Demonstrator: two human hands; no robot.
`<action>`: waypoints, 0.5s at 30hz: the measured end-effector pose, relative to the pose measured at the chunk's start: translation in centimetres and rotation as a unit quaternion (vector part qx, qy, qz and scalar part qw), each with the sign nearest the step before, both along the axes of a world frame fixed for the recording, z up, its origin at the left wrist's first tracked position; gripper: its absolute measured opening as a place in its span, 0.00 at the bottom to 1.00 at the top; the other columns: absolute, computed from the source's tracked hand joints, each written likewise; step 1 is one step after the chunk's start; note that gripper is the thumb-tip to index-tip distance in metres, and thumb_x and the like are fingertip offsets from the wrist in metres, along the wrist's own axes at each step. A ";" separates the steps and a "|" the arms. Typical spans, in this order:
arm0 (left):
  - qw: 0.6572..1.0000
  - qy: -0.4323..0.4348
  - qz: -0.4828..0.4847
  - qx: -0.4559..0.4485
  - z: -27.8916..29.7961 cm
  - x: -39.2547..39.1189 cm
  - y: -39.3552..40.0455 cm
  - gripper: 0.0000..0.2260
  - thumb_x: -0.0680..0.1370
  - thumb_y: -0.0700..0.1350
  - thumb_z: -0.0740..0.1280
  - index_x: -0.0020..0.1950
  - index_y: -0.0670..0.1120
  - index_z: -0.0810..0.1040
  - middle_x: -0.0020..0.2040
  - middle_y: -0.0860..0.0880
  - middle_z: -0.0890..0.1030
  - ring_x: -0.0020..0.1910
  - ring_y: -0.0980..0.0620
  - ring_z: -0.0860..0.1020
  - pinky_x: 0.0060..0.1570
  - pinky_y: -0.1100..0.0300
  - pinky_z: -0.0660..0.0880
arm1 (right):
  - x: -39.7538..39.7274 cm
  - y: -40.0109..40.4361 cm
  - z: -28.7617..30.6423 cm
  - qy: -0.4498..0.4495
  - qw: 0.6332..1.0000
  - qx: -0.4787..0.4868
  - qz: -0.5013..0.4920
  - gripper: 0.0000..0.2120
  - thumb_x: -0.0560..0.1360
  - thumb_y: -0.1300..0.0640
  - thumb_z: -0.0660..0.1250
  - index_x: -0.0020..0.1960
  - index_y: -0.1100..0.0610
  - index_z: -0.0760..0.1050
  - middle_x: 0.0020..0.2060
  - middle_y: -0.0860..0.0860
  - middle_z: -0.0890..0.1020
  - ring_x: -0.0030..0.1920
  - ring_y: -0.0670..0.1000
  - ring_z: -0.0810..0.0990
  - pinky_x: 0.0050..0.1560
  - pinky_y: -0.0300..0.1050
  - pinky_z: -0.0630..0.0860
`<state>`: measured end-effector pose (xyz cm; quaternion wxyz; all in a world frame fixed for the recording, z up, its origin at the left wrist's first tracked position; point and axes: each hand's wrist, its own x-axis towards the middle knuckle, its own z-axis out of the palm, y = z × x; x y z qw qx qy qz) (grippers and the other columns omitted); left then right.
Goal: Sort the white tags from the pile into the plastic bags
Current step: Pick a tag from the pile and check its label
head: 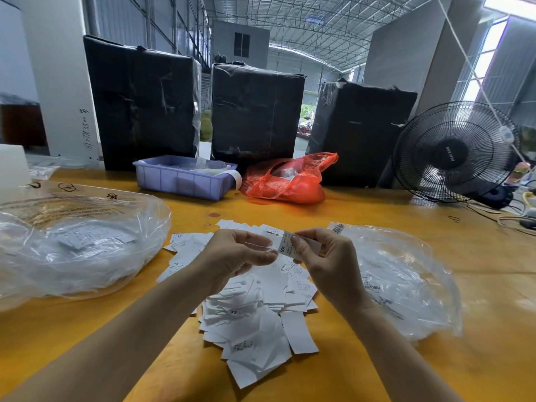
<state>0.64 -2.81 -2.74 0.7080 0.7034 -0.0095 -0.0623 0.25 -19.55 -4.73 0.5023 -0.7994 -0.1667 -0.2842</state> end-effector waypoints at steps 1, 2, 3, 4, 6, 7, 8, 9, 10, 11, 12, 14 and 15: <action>1.000 0.000 -0.001 0.001 0.0 0.0 0.0 0.10 0.66 0.32 0.75 0.43 0.43 0.81 0.40 0.47 0.85 0.43 0.51 0.80 0.44 0.61 0.71 | 0.0 0.0 0.0 0.004 1.000 -0.003 0.002 0.04 0.73 0.61 0.70 0.47 0.60 0.82 0.38 0.51 0.83 0.40 0.52 0.83 0.38 0.50 0.81; 1.000 0.000 -0.001 0.002 -0.1 0.1 0.0 0.10 0.66 0.32 0.75 0.43 0.43 0.81 0.39 0.47 0.85 0.43 0.51 0.80 0.44 0.60 0.71 | 0.1 0.1 -0.1 0.007 1.000 -0.006 0.004 0.04 0.73 0.61 0.70 0.47 0.60 0.82 0.39 0.52 0.83 0.41 0.52 0.83 0.39 0.51 0.81; 1.000 -0.001 -0.001 0.003 -0.1 0.1 0.0 0.10 0.67 0.32 0.75 0.43 0.43 0.81 0.38 0.47 0.85 0.43 0.51 0.79 0.44 0.60 0.72 | 0.1 0.1 -0.1 0.011 1.000 -0.006 0.009 0.04 0.73 0.61 0.70 0.47 0.61 0.82 0.40 0.53 0.83 0.41 0.52 0.83 0.40 0.51 0.81; 1.000 -0.001 0.000 0.003 -0.1 0.1 0.0 0.09 0.67 0.32 0.75 0.43 0.43 0.81 0.38 0.47 0.85 0.43 0.50 0.79 0.45 0.60 0.72 | 0.1 0.2 -0.1 0.017 1.000 -0.002 0.018 0.04 0.73 0.62 0.70 0.47 0.60 0.82 0.39 0.53 0.84 0.41 0.52 0.83 0.41 0.50 0.81; 1.000 -0.003 0.001 0.001 -0.2 0.2 0.1 0.09 0.67 0.32 0.75 0.42 0.43 0.81 0.36 0.47 0.84 0.42 0.50 0.79 0.45 0.59 0.72 | 0.0 0.3 -0.1 0.045 0.997 0.023 0.053 0.02 0.73 0.63 0.70 0.44 0.58 0.82 0.38 0.53 0.83 0.36 0.50 0.82 0.36 0.43 0.79; 1.000 -0.004 0.001 0.000 -0.2 0.2 0.1 0.09 0.66 0.32 0.75 0.42 0.43 0.81 0.35 0.47 0.84 0.41 0.50 0.79 0.44 0.59 0.71 | -0.1 0.3 0.0 0.066 0.994 0.039 0.075 0.03 0.73 0.64 0.70 0.43 0.58 0.82 0.37 0.53 0.83 0.34 0.48 0.81 0.34 0.39 0.78; 1.000 -0.005 0.000 0.000 -0.2 0.2 0.1 0.10 0.66 0.32 0.75 0.43 0.42 0.81 0.35 0.47 0.84 0.39 0.50 0.78 0.42 0.60 0.71 | -0.2 0.3 0.0 0.088 0.990 0.052 0.096 0.02 0.73 0.64 0.70 0.43 0.58 0.82 0.36 0.53 0.82 0.32 0.46 0.80 0.32 0.37 0.76; 1.000 -0.008 -0.002 0.000 -0.3 0.2 0.1 0.10 0.66 0.32 0.75 0.43 0.42 0.81 0.35 0.47 0.84 0.38 0.50 0.78 0.40 0.61 0.70 | -0.2 0.3 0.0 0.110 0.986 0.062 0.113 0.02 0.72 0.64 0.71 0.44 0.59 0.82 0.35 0.54 0.82 0.31 0.45 0.79 0.32 0.37 0.76; 1.000 -0.012 -0.004 0.005 -0.3 0.2 0.0 0.10 0.65 0.32 0.76 0.43 0.42 0.81 0.35 0.47 0.84 0.38 0.51 0.78 0.39 0.61 0.70 | -0.2 0.2 0.1 0.128 0.981 0.072 0.127 0.02 0.72 0.63 0.71 0.45 0.60 0.82 0.35 0.54 0.82 0.31 0.46 0.78 0.32 0.37 0.76; 1.000 -0.016 -0.007 0.012 -0.3 0.2 0.0 0.10 0.65 0.32 0.76 0.42 0.43 0.81 0.34 0.48 0.84 0.37 0.51 0.78 0.38 0.62 0.70 | -0.3 0.1 0.1 0.145 0.976 0.085 0.138 0.04 0.71 0.64 0.72 0.46 0.61 0.81 0.35 0.55 0.82 0.31 0.47 0.78 0.32 0.37 0.76; 1.000 -0.020 -0.013 0.021 -0.4 0.2 0.0 0.10 0.65 0.32 0.76 0.42 0.44 0.81 0.34 0.49 0.83 0.36 0.52 0.78 0.38 0.62 0.70 | -0.3 0.0 0.1 0.155 0.972 0.098 0.146 0.07 0.70 0.64 0.72 0.48 0.61 0.81 0.36 0.56 0.83 0.32 0.47 0.79 0.32 0.37 0.76; 0.999 -0.025 -0.031 0.032 -0.5 0.1 -0.2 0.10 0.65 0.32 0.76 0.42 0.44 0.82 0.33 0.49 0.83 0.35 0.53 0.79 0.39 0.62 0.72 | -0.3 0.0 0.2 0.161 0.969 0.113 0.149 0.11 0.68 0.64 0.73 0.50 0.62 0.79 0.36 0.56 0.83 0.31 0.47 0.79 0.32 0.36 0.76; 0.998 -0.027 -0.040 0.035 -0.6 0.1 -0.4 0.11 0.64 0.33 0.77 0.42 0.44 0.82 0.34 0.48 0.83 0.35 0.53 0.79 0.39 0.62 0.72 | -0.4 0.0 0.2 0.158 0.970 0.115 0.147 0.11 0.67 0.64 0.74 0.50 0.61 0.79 0.35 0.55 0.83 0.31 0.46 0.79 0.32 0.36 0.76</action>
